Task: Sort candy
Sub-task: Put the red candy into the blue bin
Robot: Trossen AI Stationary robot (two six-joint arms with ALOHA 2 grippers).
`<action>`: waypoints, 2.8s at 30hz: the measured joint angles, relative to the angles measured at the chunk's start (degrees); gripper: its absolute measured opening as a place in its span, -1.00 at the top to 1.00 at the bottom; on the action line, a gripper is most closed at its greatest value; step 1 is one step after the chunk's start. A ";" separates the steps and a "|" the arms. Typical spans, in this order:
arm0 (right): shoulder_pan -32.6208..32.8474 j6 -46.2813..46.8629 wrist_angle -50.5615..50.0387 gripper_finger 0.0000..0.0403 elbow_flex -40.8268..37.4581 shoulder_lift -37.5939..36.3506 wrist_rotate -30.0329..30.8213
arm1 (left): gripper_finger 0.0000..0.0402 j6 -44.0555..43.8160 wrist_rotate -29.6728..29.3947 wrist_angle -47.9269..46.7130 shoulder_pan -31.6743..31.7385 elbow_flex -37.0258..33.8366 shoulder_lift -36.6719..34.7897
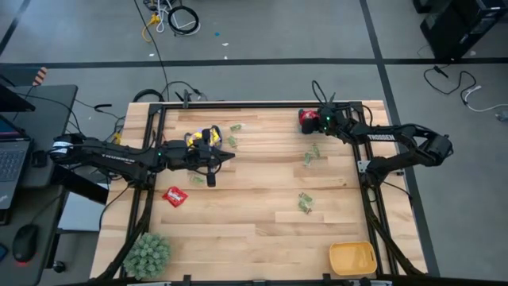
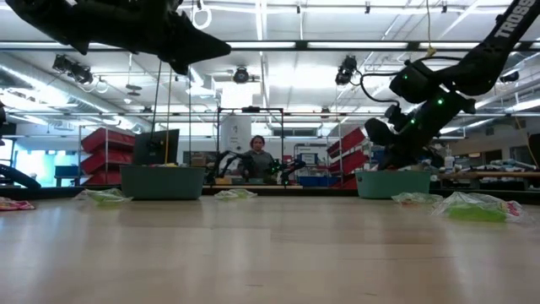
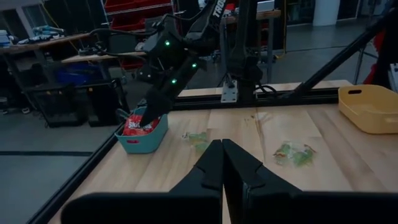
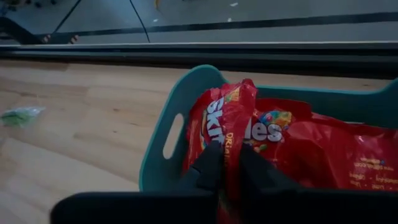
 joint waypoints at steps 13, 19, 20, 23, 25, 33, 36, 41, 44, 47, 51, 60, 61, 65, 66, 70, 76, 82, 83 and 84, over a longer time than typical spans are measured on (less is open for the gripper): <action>0.00 -3.49 -10.01 0.18 7.34 0.02 -0.11 | 0.99 -1.92 -0.73 -4.46 0.01 0.04 0.02; 0.00 -7.80 -23.58 0.27 13.48 0.01 3.92 | 0.99 -3.94 -0.73 -8.04 0.01 0.04 0.04; 0.01 -8.15 -25.48 0.32 14.15 0.00 4.09 | 0.99 -4.21 -0.73 -8.21 0.01 0.04 0.04; 0.40 -9.59 -27.02 0.57 14.60 0.00 5.79 | 0.99 -4.24 -0.37 -8.20 0.01 0.04 0.04; 0.44 -10.61 -26.56 0.79 14.33 0.20 5.83 | 0.99 -4.24 -0.22 -8.23 0.01 0.04 0.04; 0.26 -11.40 -24.50 0.95 13.79 5.86 6.23 | 0.99 -5.85 -0.13 -14.23 0.00 0.62 0.04; 0.65 -12.11 -24.10 0.99 13.79 6.35 7.74 | 0.99 -6.81 -0.12 -22.44 -0.02 3.01 0.04; 2.04 -13.81 -24.34 0.94 13.79 1.11 9.91 | 0.99 -12.38 2.09 -43.32 -1.13 10.16 0.04; 3.77 -14.22 -26.04 0.88 13.79 -3.04 9.90 | 0.99 -19.45 4.75 -57.21 -2.26 13.50 0.04; 6.24 -14.35 -27.39 0.80 13.81 -6.53 9.92 | 0.98 -27.84 7.79 -68.18 -3.78 14.31 0.02; 9.71 -14.60 -28.10 0.68 13.81 -9.45 9.90 | 0.86 -35.58 12.32 -79.27 -6.92 14.29 0.28; 13.97 -14.73 -27.90 0.47 13.81 -10.86 9.90 | 0.38 -41.95 12.95 -84.52 -12.41 14.25 0.92; 14.16 -14.73 -27.85 0.46 13.81 -10.86 9.90 | 0.33 -41.95 12.94 -84.66 -12.95 14.20 1.24; 14.79 -14.81 -27.87 0.44 13.81 -10.73 9.90 | 0.19 -42.33 12.92 -84.65 -14.17 12.55 2.95; 14.96 -15.01 -27.82 0.44 13.81 -10.73 9.90 | 0.17 -43.03 12.90 -84.75 -14.19 11.84 3.51; 15.52 -15.80 -27.55 0.45 13.81 -10.73 9.90 | 0.09 -44.64 12.74 -84.23 -14.17 8.91 5.32; 16.42 -16.11 -26.55 0.43 13.81 -10.73 9.90 | 0.07 -44.96 12.56 -79.68 -14.17 5.58 7.10; 17.28 -16.21 -26.15 0.43 13.81 -10.73 9.90 | 0.07 -45.07 11.20 -78.50 -14.17 2.45 9.01; 17.38 -16.21 -25.93 0.43 13.81 -10.73 9.97 | 0.07 -45.15 10.83 -78.01 -14.17 1.90 8.96; 17.52 -16.24 -25.80 0.43 13.81 -10.73 10.12 | 0.07 -45.16 10.74 -77.38 -14.17 1.47 9.15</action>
